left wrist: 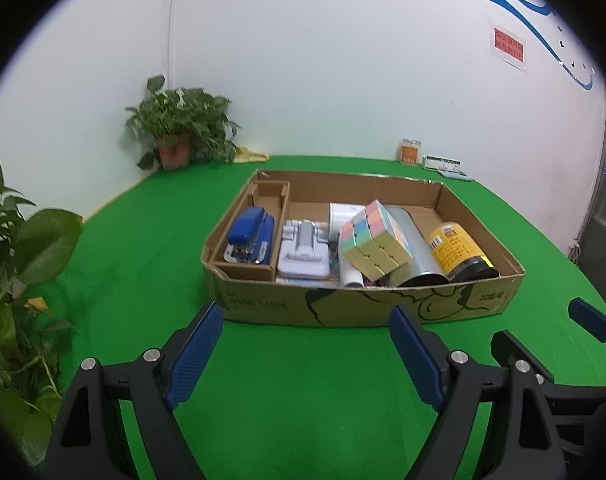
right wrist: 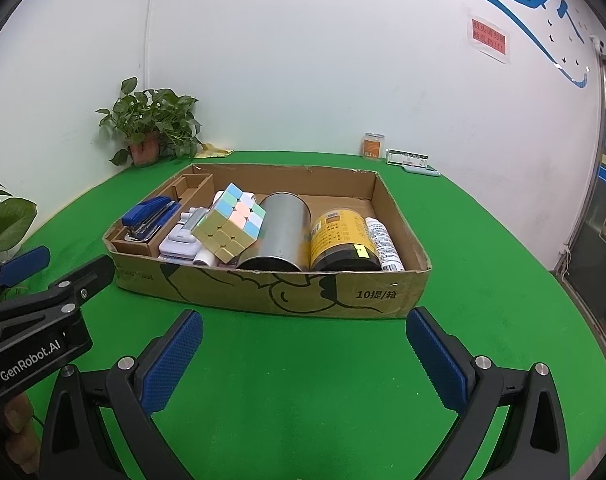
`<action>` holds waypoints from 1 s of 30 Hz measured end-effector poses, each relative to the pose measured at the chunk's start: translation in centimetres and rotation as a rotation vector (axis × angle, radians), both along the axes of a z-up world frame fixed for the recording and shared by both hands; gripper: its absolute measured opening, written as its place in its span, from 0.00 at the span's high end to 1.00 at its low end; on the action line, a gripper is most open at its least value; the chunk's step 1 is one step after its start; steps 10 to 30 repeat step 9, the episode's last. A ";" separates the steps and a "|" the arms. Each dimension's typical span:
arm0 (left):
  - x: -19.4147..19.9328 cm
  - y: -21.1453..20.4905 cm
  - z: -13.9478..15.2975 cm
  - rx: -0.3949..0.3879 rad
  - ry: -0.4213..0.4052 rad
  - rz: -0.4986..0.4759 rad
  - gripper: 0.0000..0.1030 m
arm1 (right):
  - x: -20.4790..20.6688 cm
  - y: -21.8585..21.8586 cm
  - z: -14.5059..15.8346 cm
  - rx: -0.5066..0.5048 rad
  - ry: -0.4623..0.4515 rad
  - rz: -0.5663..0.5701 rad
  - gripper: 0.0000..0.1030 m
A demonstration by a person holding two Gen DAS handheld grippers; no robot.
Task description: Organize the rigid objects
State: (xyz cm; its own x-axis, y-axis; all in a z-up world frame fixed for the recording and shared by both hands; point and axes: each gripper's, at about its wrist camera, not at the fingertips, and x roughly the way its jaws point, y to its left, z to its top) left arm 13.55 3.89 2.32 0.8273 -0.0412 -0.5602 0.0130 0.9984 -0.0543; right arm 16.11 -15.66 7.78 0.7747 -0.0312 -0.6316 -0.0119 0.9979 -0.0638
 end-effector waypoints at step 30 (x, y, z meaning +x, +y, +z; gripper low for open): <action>-0.4 -0.5 0.2 0.033 -0.033 -0.004 0.17 | -0.3 0.0 -0.1 0.006 0.002 -0.011 0.01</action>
